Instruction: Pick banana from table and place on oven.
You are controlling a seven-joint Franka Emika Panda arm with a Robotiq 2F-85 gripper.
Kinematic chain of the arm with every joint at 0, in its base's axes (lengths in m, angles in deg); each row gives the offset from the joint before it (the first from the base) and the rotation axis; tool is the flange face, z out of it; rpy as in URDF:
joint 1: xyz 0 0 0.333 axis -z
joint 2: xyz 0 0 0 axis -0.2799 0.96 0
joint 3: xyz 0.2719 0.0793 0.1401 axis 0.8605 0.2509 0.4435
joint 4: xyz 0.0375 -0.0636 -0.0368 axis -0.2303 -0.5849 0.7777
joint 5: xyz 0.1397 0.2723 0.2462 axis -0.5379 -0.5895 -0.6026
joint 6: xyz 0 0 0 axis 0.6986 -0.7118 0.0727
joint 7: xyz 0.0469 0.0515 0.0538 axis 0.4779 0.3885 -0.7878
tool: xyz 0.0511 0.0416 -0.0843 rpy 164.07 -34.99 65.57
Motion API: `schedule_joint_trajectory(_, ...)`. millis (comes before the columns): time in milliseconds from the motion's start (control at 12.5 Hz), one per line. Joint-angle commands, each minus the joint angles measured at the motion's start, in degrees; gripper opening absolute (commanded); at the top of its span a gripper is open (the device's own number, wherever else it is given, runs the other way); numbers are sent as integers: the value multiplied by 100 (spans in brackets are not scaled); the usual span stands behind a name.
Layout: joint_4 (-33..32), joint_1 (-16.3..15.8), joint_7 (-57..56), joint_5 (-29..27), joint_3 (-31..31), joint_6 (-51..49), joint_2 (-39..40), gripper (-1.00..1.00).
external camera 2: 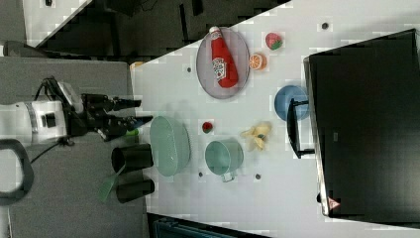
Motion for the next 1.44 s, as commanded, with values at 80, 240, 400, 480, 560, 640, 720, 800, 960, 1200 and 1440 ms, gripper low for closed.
schedule_joint_trajectory(80,-1984,244,359,-7,7,-730,-2508,58)
schedule_joint_trajectory(240,-1987,244,359,-7,7,-729,-2503,99)
schedule_joint_trajectory(400,-2013,245,359,-7,7,-719,-2475,100)
schedule_joint_trajectory(480,-2035,245,359,-7,7,-657,-2429,100)
schedule_joint_trajectory(560,-2072,244,359,-7,8,-521,-2354,100)
schedule_joint_trajectory(640,-2140,244,359,-7,7,-325,-2253,100)
schedule_joint_trajectory(720,-2232,244,359,-7,8,-93,-2126,100)
schedule_joint_trajectory(800,-2347,243,359,-7,8,166,-1975,100)
schedule_joint_trajectory(960,-2618,243,359,-7,8,764,-1614,100)
schedule_joint_trajectory(1200,-3028,243,359,-7,8,1797,-1018,100)
schedule_joint_trajectory(1440,-3387,243,359,-7,8,2828,-356,100)
